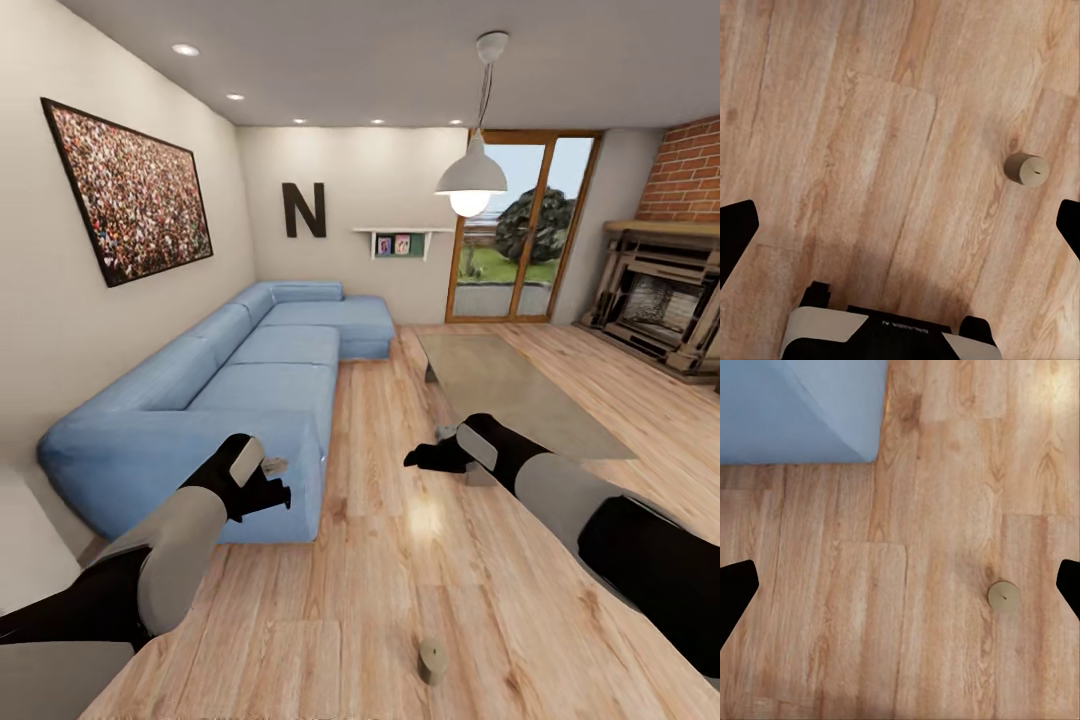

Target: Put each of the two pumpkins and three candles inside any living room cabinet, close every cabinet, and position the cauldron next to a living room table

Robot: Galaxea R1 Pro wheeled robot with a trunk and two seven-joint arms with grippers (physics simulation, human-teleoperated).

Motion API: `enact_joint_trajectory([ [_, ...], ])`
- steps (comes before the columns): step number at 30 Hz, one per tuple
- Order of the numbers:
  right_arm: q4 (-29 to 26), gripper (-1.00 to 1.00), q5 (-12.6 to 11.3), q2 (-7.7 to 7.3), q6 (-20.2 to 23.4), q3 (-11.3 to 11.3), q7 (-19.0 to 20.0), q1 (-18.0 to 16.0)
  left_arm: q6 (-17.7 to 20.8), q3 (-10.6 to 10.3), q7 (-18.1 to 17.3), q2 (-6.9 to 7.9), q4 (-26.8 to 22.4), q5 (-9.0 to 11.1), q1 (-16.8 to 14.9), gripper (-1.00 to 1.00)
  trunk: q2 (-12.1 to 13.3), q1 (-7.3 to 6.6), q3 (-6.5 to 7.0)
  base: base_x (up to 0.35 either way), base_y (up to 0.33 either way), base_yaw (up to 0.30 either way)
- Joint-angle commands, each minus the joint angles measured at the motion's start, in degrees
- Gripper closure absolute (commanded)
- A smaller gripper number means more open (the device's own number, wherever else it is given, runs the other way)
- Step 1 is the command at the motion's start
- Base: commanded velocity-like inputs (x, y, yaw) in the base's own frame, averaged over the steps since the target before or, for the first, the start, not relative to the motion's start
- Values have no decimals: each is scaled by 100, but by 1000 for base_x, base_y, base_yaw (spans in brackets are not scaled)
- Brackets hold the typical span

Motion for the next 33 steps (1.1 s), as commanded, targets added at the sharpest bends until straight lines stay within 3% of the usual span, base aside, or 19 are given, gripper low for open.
enact_joint_trajectory([
  [1, 3, -100, 2, -7, 17, 23, 7, -5, 13, 14, 60, -4, -7, 55, -4, -100, -48, 23, -34, 0, 0, 205],
  [5, 33, -100, 11, -39, 17, 23, -1, -5, 104, 14, 60, 11, -7, 51, -4, -100, -208, 111, -132, 0, 0, 192],
  [10, 10, -100, 42, -287, 29, 26, -17, -5, 198, 7, 67, 21, 1, 44, -4, -100, -409, 221, -231, 0, 0, 49],
  [13, -59, -100, 200, -379, 50, 31, -287, -5, 213, 9, 68, 16, 2, 42, -4, -100, -529, 287, -285, 0, 0, 10],
  [16, -282, -100, 321, -392, 73, 50, -737, -5, 217, 12, 69, 1, 2, 42, -4, -100, -649, 353, -340, 0, 0, 3],
  [21, -364, -100, 318, -375, 71, 73, -1316, 1, 220, 7, 77, 6, 2, 42, -4, -100, -850, 462, -429, 0, 0, 0],
  [33, -380, -100, 312, -365, 77, 75, -1402, 4, 238, 14, 78, 24, 2, 41, -4, -100, -1331, 726, -645, 0, 0, 0],
])
